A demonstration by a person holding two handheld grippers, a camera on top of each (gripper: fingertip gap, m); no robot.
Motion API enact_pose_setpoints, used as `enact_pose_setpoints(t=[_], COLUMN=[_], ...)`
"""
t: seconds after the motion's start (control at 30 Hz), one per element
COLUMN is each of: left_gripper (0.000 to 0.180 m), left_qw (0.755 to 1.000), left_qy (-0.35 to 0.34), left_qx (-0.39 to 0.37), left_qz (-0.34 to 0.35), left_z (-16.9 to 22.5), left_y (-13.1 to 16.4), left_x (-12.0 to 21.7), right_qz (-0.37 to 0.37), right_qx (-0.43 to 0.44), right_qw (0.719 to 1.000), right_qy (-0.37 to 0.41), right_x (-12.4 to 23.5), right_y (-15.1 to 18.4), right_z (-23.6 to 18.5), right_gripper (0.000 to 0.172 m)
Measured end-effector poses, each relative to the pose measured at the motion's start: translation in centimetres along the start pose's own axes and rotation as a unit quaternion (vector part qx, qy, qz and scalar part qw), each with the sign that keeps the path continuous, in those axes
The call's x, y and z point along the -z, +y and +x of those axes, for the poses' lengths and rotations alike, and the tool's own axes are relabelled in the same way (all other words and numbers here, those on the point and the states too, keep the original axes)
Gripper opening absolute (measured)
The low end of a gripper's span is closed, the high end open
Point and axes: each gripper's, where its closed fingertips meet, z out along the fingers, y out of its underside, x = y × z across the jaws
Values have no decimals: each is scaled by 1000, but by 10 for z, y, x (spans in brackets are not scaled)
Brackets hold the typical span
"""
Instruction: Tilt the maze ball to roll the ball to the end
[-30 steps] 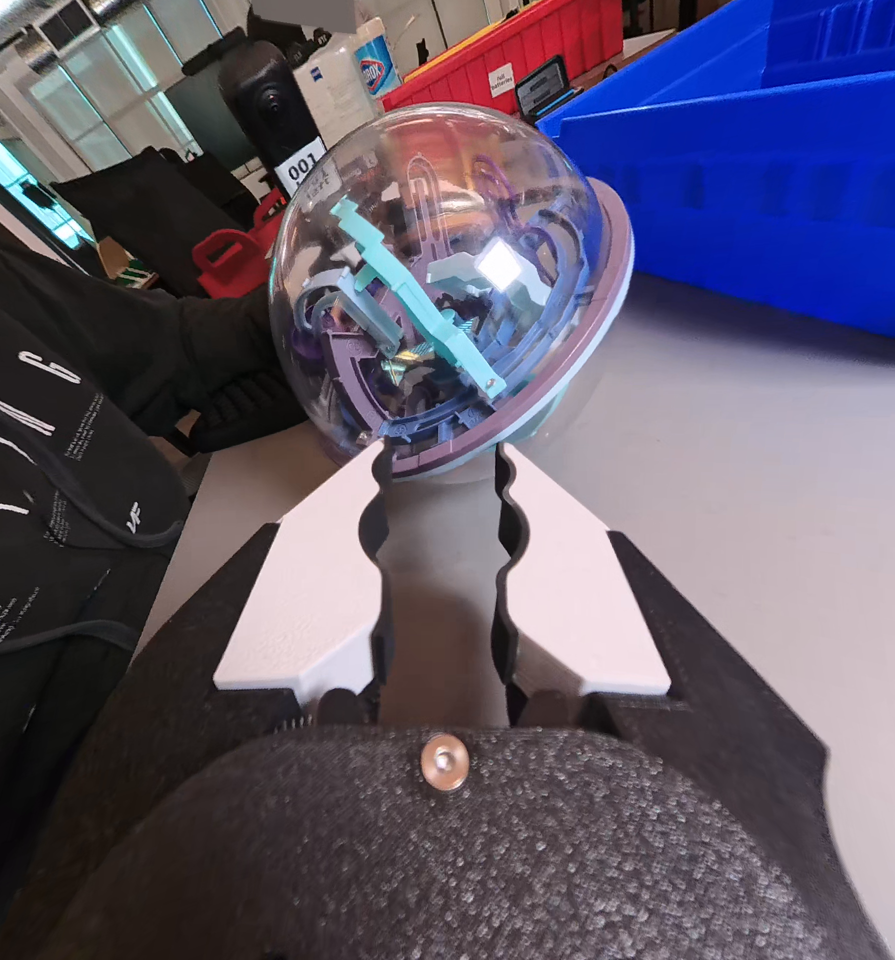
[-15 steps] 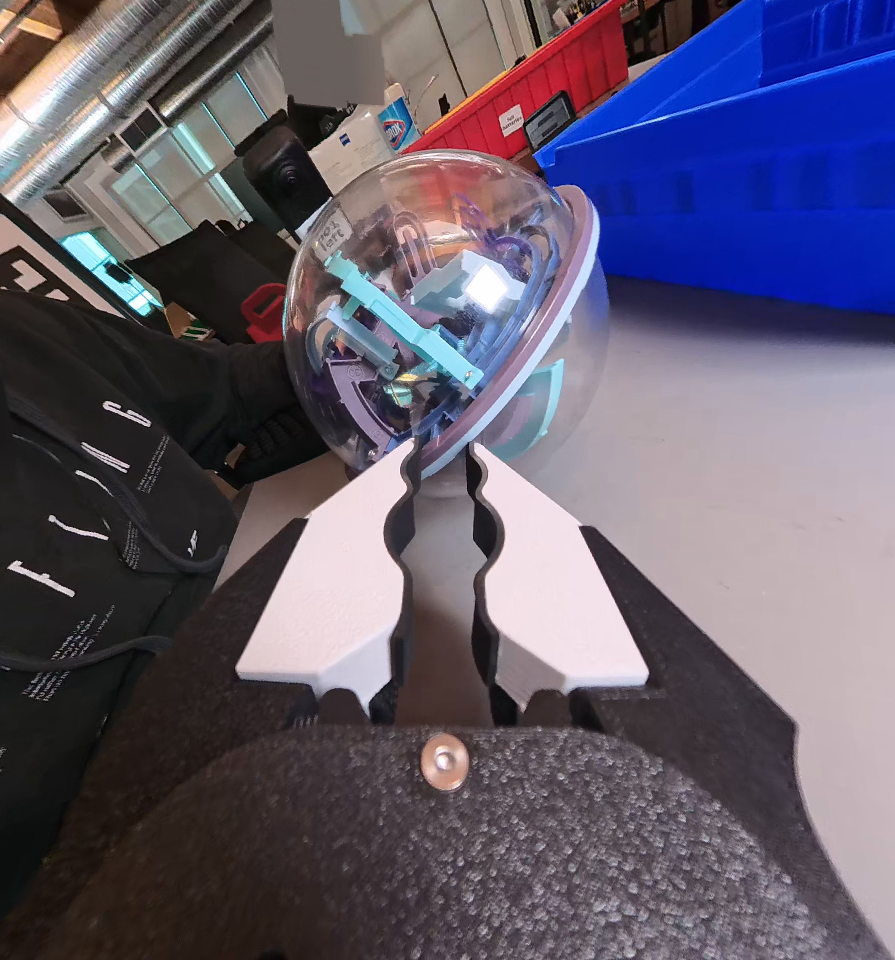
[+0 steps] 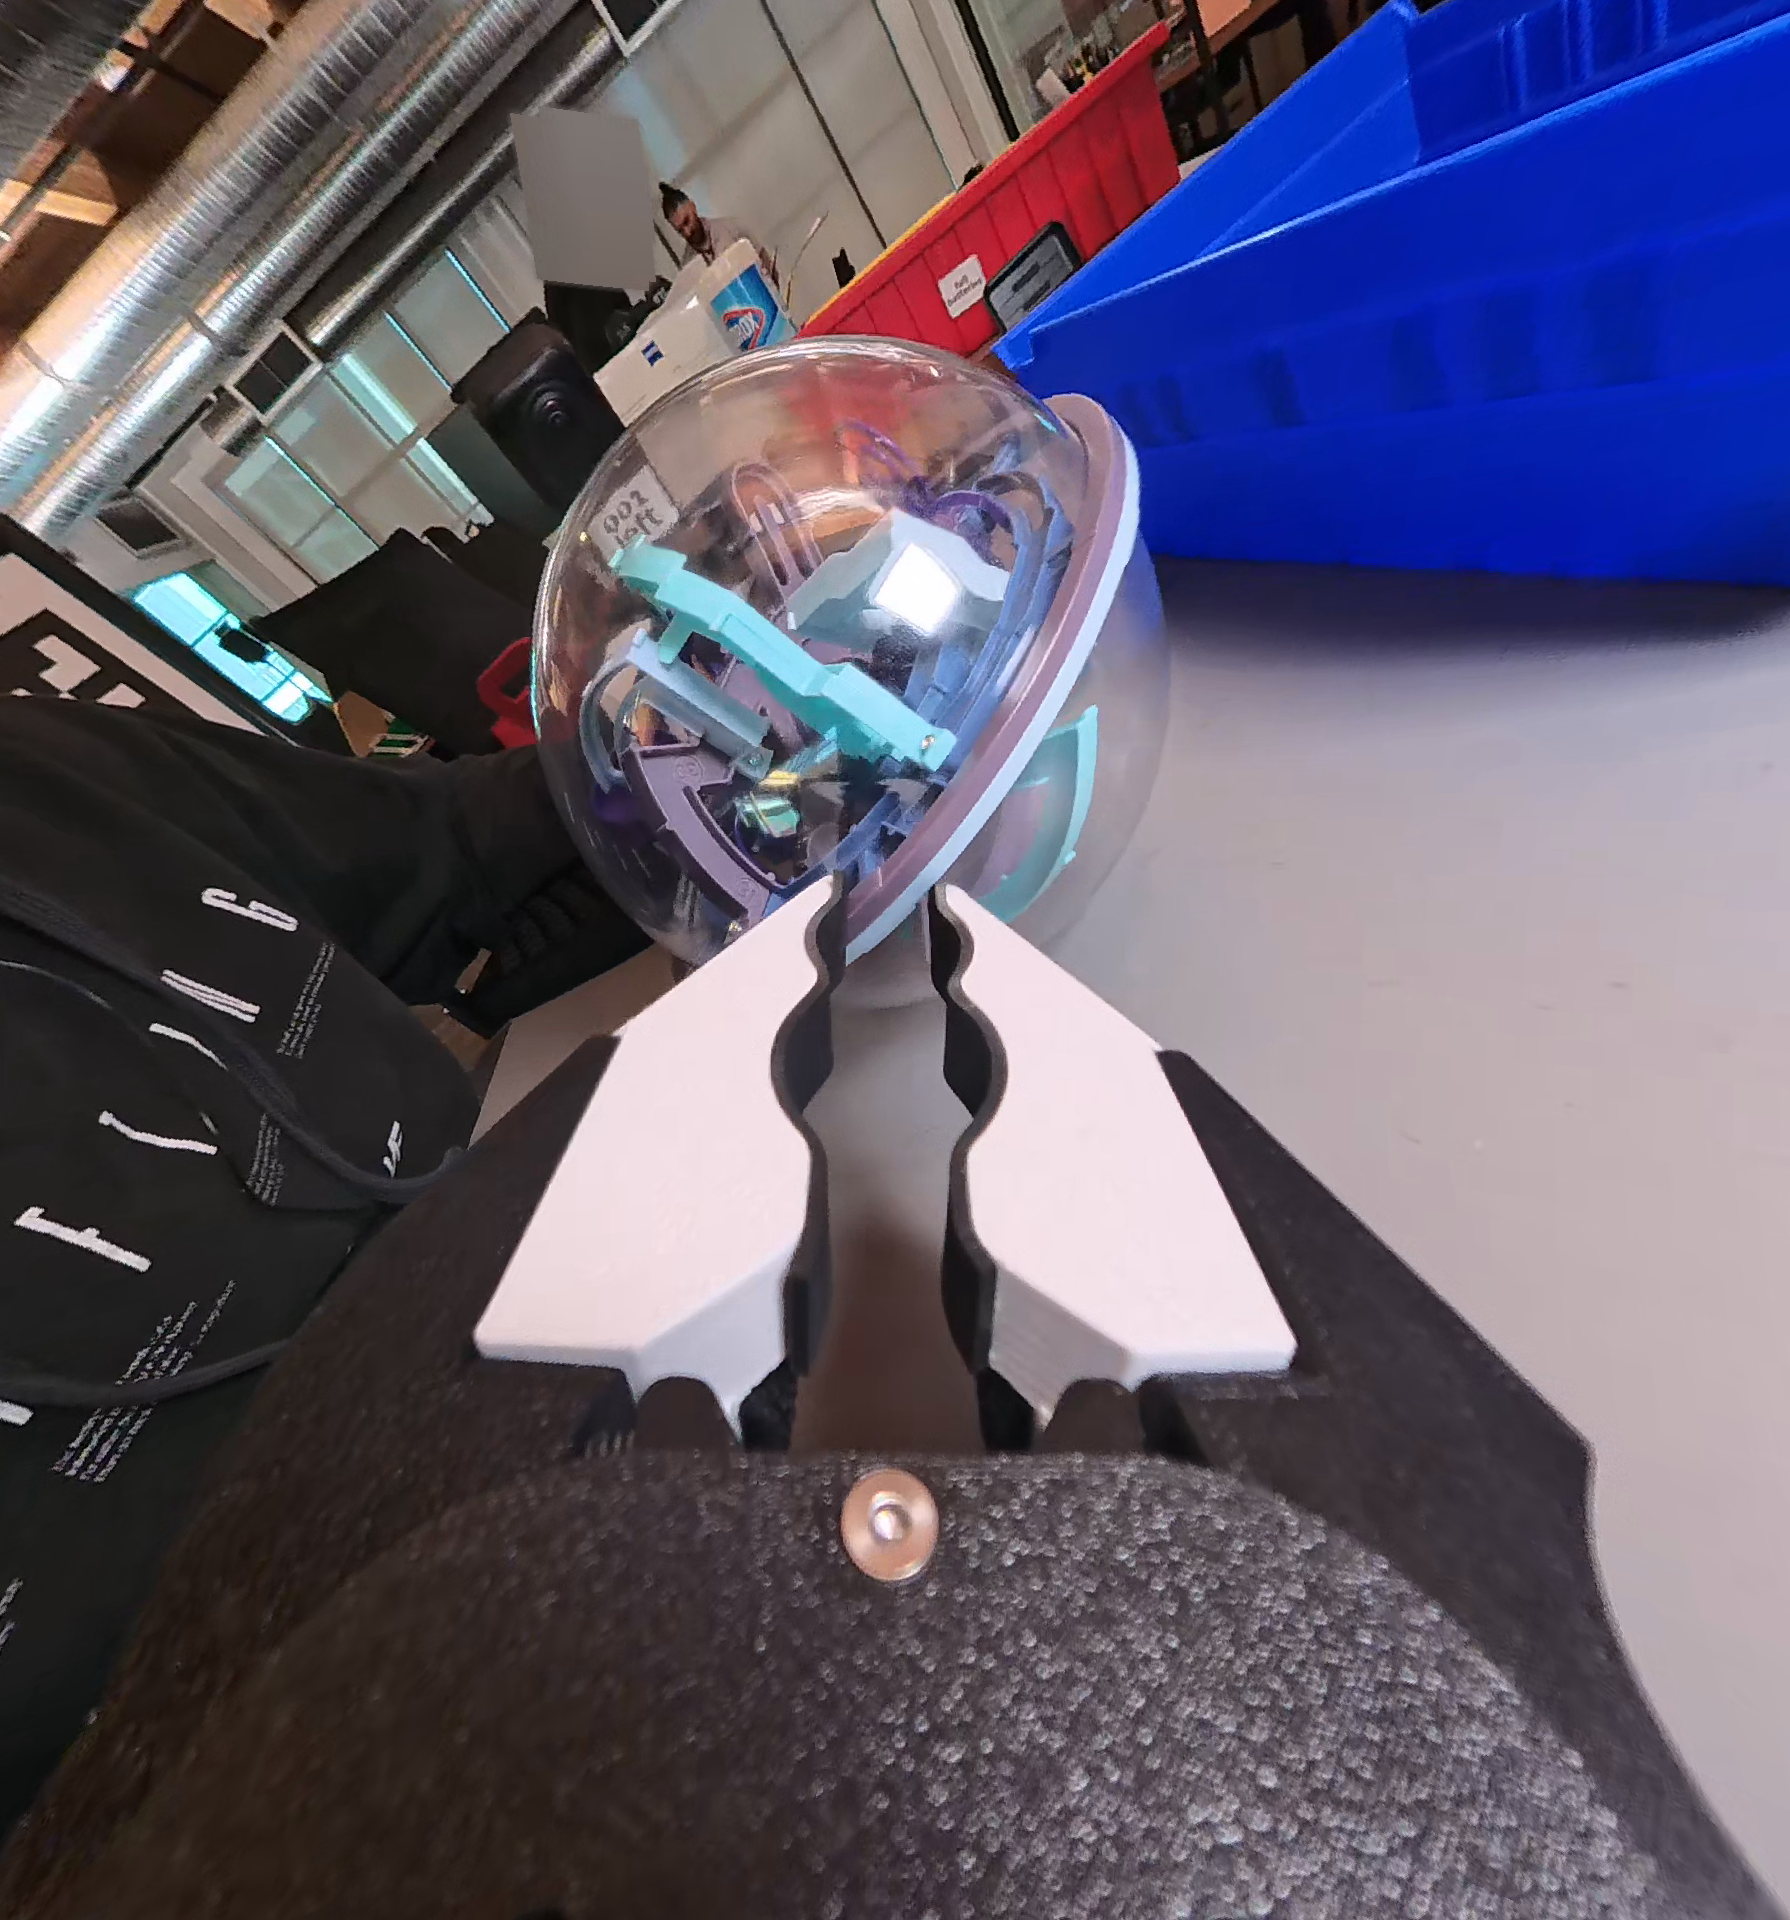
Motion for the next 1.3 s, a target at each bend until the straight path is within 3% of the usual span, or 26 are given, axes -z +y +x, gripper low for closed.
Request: enact_pose_setpoints(t=[0.3, 0.43, 0.8, 0.9, 1.3], left_gripper=[101, 99, 117, 116, 101], left_qw=[1000, 1000, 999, 1000, 1000], left_qy=[-3, -2, -25, -14, 2], left_qx=[4, 2, -3, -10, -26], left_qz=[4, 6, 23, 15, 11], left_z=[-2, -2, -10, -4, 3], left_y=[-1, -1, -5, -3, -3], left_x=[1, 2, 2, -1, 0], right_qz=[15, 27, 12, -4, -14], right_qx=[10, 33, 152, 200, 229], right_qw=[999, 998, 985, 976, 969], right_qy=[29, 50, 77, 87, 97], right_x=[2, 5, -2, -7, -9], right_y=[-4, -9, -9, -4, 0], right_z=[8, 11, 0, -4, -4], right_gripper=[13, 21, 83, 93, 92])
